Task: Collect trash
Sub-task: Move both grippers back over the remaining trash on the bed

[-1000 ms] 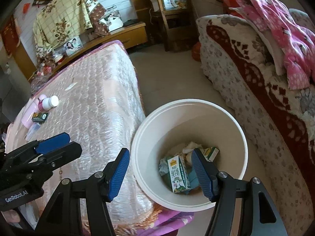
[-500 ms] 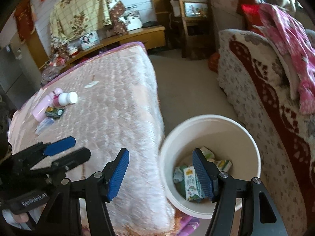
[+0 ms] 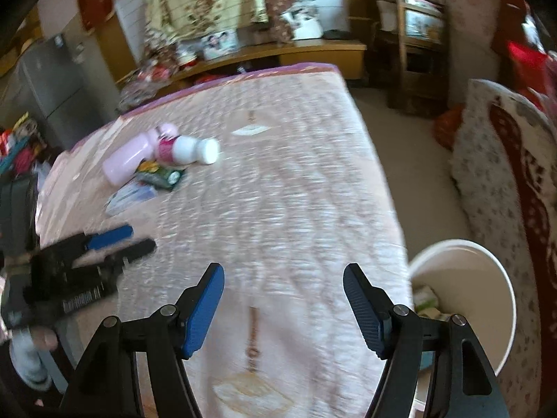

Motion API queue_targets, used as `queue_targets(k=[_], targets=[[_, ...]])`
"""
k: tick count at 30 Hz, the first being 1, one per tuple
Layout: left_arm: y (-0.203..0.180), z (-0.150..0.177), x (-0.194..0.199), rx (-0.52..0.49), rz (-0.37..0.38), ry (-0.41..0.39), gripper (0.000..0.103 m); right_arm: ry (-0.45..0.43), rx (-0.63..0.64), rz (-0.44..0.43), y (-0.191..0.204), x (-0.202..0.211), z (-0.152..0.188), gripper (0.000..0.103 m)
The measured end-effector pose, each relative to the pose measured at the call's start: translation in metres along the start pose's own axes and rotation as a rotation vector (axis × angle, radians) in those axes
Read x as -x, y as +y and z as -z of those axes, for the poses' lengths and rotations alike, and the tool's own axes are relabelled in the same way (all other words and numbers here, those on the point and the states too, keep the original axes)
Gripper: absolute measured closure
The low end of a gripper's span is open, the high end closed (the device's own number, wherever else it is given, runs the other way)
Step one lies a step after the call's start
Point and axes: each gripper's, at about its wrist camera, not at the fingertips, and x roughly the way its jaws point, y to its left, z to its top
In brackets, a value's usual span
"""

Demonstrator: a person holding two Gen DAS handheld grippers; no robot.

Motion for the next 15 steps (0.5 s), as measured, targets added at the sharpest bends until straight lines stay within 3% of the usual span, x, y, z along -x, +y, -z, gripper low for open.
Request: queue_targets(k=[7,15], targets=[[0.078,-0.033,-0.014,0.111,-0.148,-0.033,0.050,0.035,0.040,-0.042,0.031,-0.025,-0.005,0.034],[0.096,-0.049,-0.044,0.081,-0.250,-0.005,0.051,0.064,0.068,-0.064,0.045,-0.041,-0.008,0.034]])
